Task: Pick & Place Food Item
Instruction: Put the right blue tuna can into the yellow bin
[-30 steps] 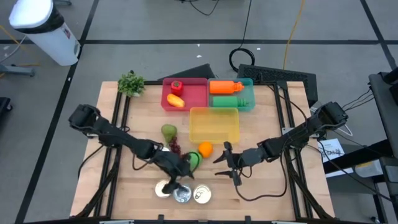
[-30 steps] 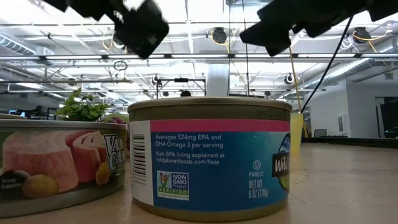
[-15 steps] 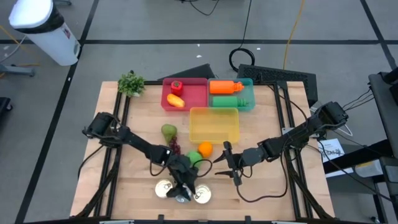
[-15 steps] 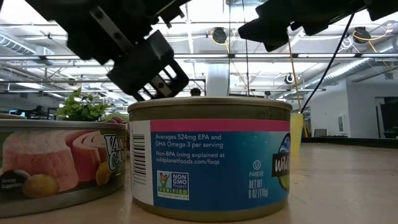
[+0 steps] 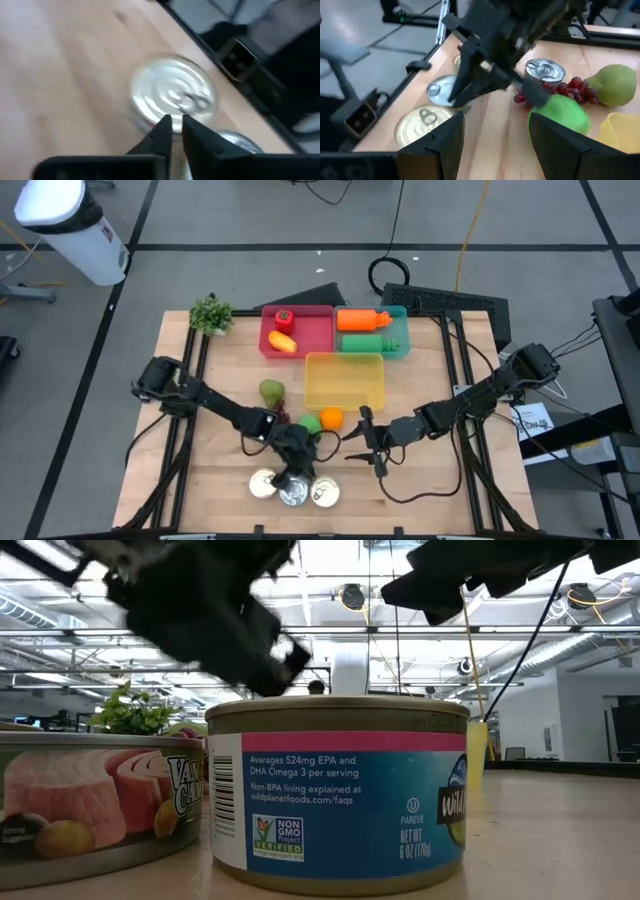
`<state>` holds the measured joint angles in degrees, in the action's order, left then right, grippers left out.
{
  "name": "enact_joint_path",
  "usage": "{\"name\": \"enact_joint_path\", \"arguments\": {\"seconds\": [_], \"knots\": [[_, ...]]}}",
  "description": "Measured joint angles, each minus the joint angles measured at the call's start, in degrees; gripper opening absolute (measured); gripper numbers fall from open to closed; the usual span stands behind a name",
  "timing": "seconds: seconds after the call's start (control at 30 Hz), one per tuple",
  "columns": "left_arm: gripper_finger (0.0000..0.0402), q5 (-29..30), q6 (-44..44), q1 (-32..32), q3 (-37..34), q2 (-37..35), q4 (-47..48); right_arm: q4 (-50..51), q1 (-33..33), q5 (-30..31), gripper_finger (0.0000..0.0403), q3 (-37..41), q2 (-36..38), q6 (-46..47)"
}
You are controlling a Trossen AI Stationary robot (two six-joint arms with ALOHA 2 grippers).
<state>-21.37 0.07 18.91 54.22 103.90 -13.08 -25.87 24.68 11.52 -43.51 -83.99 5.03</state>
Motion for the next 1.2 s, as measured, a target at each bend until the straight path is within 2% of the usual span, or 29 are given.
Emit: {"name": "enact_joint_path", "arguments": {"seconds": [0.07, 0.13, 0.23, 0.33, 0.47, 0.57, 0.67, 0.83, 0.93, 1.2], "knots": [[0.0013, 5.69, 2.08, 0.45, 0.00, -3.40, 2.90, -0.41, 0.29, 4.66, 0.0208, 0.00, -0.02, 2.36], [0.0007, 12.19, 2.72, 1.14, 0.00, -7.12, 6.30, -0.34, 0.60, 8.05, 0.0208, 0.00, -0.02, 2.84], [0.0010, 22.16, 3.43, 2.37, 0.00, -12.92, 10.94, -0.02, 1.76, 7.31, 0.0207, -0.01, -0.07, 1.45], [0.0004, 27.56, 4.93, 3.36, 0.02, -17.93, 13.79, -0.02, 3.27, 6.20, 0.0195, -1.27, -0.19, 1.14], [0.0008, 30.88, 5.63, 4.31, 0.04, -23.20, 16.27, 0.06, 5.68, 6.45, 0.0160, -4.68, -3.68, -0.81], [0.0003, 32.71, 7.35, 4.62, 0.04, -26.02, 17.44, 0.37, 7.42, 5.65, 0.0128, -9.53, -9.00, -4.48], [0.0006, 34.09, 8.45, 4.69, 0.04, -27.75, 17.90, 6.18, 8.07, 4.00, 0.0090, -15.07, -14.07, -8.78], [0.0003, 35.42, 9.78, 4.07, 0.05, -29.27, 20.19, 14.80, 6.04, -1.00, 0.0013, -23.13, -21.24, -4.31], [0.0009, 35.47, 8.72, 3.37, 0.00, -29.12, 21.86, 16.39, 4.83, -3.91, 0.0009, -25.45, -24.21, -0.26], [0.0007, 30.91, 5.36, 3.37, 0.00, -28.77, 24.38, 26.18, 4.88, -3.81, 0.0002, -26.32, -25.99, 8.79]]}}
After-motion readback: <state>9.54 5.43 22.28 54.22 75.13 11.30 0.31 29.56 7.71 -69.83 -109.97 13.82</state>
